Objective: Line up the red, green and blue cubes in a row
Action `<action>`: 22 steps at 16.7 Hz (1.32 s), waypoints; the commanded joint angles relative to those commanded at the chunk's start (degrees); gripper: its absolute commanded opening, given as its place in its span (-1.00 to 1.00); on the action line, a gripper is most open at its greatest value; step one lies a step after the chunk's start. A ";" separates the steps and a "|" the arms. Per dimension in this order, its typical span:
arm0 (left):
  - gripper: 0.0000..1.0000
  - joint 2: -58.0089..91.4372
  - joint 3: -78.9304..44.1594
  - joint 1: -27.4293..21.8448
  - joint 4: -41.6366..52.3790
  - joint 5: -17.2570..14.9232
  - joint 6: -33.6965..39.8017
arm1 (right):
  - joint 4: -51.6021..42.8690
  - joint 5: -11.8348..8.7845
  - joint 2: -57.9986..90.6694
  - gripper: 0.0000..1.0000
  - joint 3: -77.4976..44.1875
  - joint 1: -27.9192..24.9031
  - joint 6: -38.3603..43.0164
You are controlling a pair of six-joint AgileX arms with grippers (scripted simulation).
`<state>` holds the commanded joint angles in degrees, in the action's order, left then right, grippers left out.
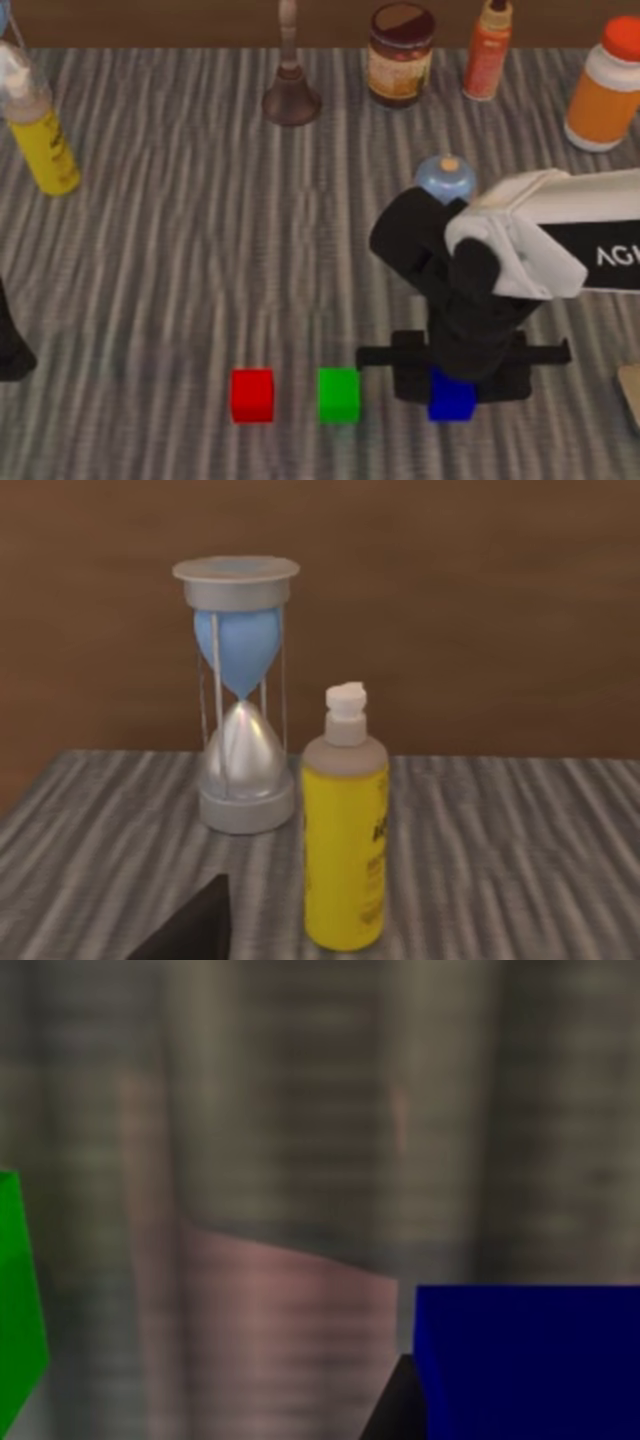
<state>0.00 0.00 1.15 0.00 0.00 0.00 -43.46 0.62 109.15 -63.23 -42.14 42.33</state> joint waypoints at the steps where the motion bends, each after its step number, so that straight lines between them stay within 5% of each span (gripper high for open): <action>1: 1.00 0.00 0.00 0.00 0.00 0.00 0.00 | 0.00 0.00 0.00 -0.40 0.00 0.00 0.00; 10: 1.00 0.00 0.00 0.00 0.00 0.00 0.00 | 0.00 0.00 0.00 0.96 0.00 0.00 0.00; 22: 1.00 0.00 0.00 0.00 0.00 0.00 0.00 | -2.40 0.01 -0.92 1.00 -1.63 -0.16 0.03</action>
<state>0.00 0.00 1.15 0.00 0.00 0.00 -45.85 0.63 108.23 -64.86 -42.30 42.36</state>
